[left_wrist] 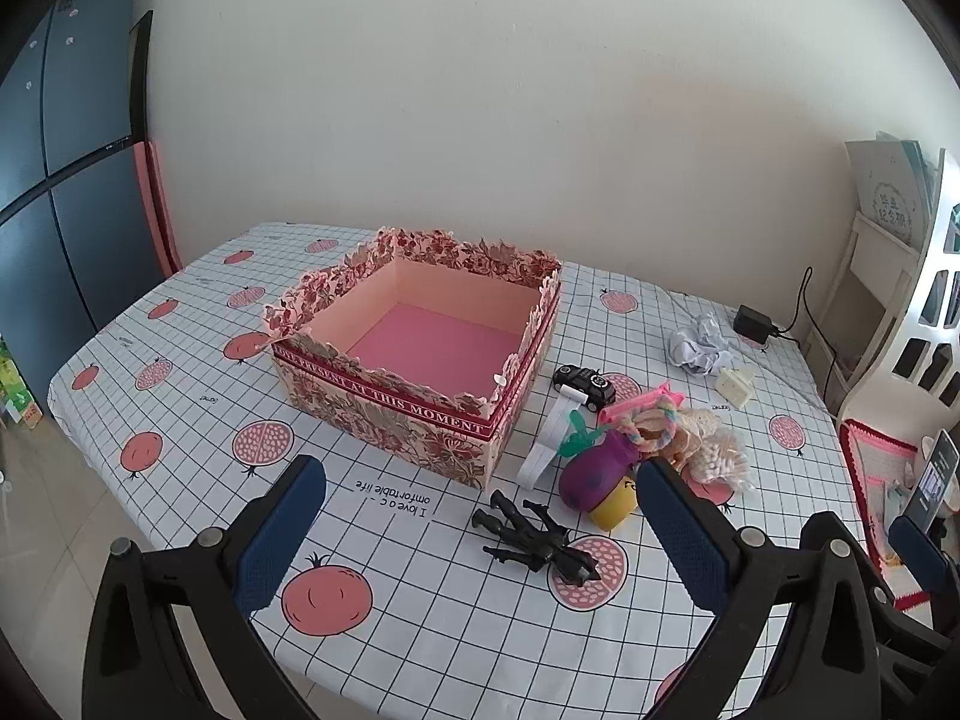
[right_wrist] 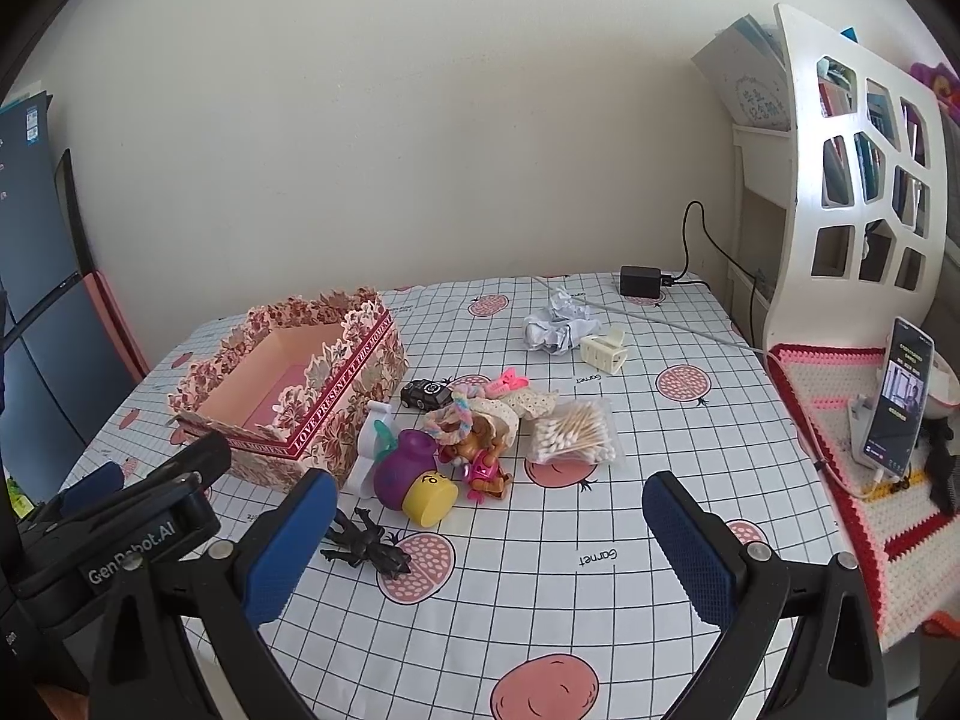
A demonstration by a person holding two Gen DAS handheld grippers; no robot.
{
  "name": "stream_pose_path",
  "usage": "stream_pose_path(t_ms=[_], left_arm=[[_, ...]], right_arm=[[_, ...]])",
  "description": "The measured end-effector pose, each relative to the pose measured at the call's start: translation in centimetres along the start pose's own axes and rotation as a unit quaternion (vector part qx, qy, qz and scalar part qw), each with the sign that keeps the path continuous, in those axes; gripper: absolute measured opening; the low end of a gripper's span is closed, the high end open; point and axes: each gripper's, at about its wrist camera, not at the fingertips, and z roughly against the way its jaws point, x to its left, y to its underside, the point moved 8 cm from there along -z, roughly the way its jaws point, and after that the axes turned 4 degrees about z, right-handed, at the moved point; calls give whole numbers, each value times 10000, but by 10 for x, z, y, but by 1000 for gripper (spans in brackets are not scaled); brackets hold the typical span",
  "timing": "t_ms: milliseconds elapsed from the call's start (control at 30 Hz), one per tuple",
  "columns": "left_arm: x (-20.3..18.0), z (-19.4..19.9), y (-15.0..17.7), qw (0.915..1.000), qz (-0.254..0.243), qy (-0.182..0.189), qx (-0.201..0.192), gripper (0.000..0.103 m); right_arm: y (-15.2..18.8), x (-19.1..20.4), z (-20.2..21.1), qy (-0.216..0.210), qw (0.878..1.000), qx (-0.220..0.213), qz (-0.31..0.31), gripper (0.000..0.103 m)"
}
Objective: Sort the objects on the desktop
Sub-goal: 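Move both tools toward the cluster of toys beside the pink box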
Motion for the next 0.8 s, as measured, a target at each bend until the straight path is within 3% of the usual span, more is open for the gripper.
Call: stream_pose_path(t_ms=[333, 467, 600, 800], left_arm=[[-1, -17, -5, 9997, -202, 39, 138, 103], [-8, -20, -10, 9991, -67, 310, 275, 103], [-20, -21, -22, 9964, 87, 589, 600, 103], [-46, -30, -54, 9954, -129, 564, 759, 103]], right_arm=[[-1, 1, -1, -32, 9999, 37, 112, 103], [-7, -1, -1, -109, 9999, 69, 26, 103], [-26, -6, -1, -198, 9997, 82, -120, 103], [-66, -20, -11, -250, 9993, 155, -237, 103]])
